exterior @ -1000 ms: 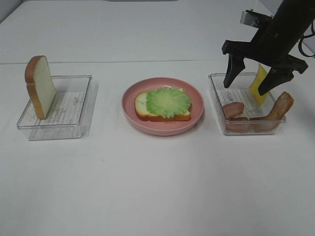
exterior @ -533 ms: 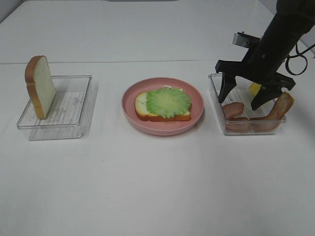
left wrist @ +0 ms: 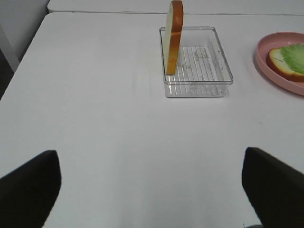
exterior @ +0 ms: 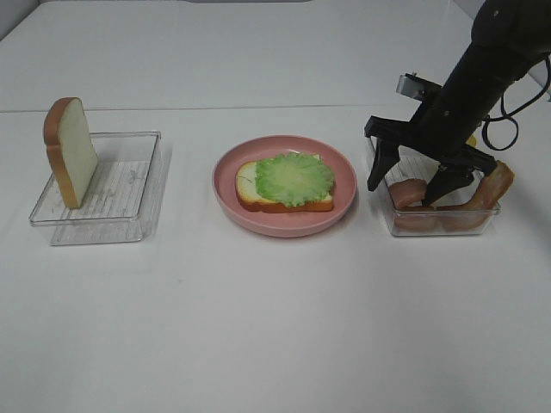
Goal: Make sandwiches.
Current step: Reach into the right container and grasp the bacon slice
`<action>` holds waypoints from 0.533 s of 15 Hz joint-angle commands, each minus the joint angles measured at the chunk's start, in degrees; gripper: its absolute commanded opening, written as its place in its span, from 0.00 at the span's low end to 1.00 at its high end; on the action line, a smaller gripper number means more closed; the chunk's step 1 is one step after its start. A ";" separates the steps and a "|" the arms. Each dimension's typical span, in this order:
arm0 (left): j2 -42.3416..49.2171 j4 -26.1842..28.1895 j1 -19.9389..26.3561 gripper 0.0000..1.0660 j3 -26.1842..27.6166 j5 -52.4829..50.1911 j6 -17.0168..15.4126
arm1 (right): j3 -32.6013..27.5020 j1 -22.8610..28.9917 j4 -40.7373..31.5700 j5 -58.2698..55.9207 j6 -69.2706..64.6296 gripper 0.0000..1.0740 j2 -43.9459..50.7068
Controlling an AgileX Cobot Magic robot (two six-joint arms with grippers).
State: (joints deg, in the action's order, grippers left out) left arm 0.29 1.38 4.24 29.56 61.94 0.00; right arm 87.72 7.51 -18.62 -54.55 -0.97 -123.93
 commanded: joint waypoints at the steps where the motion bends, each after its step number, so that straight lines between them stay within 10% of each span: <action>1: 1.09 0.11 -0.23 0.89 0.00 -0.63 -0.29 | -0.29 -0.17 -2.86 0.06 2.64 0.70 0.06; 8: 1.09 0.11 -0.23 0.89 0.00 -0.63 -0.29 | -0.29 -0.11 -3.32 -0.23 4.01 0.66 0.17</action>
State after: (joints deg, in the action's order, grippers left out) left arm 0.29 1.38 4.24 29.56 61.94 0.00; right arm 87.72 7.51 -21.77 -54.26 2.41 -123.93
